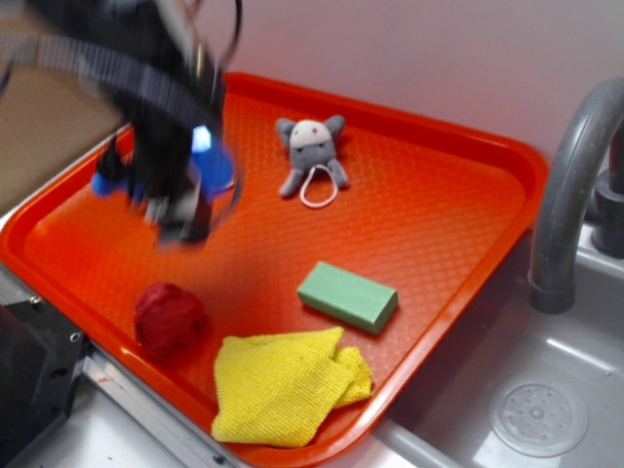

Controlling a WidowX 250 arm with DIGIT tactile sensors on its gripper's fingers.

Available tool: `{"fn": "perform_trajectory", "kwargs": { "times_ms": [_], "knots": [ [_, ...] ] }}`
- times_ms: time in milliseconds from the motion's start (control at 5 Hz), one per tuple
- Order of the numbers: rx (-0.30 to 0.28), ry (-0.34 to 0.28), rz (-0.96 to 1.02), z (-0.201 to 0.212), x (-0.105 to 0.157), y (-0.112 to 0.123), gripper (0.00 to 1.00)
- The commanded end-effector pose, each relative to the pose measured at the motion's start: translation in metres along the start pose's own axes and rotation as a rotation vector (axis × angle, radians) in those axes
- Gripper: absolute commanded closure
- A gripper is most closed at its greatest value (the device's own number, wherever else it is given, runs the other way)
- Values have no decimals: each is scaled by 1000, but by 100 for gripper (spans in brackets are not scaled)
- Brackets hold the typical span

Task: Grab the blue bottle.

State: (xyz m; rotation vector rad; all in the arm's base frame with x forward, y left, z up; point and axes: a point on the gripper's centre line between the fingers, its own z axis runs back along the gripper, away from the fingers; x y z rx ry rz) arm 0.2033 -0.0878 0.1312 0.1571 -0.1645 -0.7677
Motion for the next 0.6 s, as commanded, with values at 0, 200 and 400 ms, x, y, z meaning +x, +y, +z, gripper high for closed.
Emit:
{"fn": "perform_trajectory", "kwargs": {
  "times_ms": [0,200,400],
  "knots": [
    [-83,56,523,92,-12,31,100],
    [-33,41,773,120,-28,37,100],
    [7,66,1019,118,-27,40,100]
  ]
}}
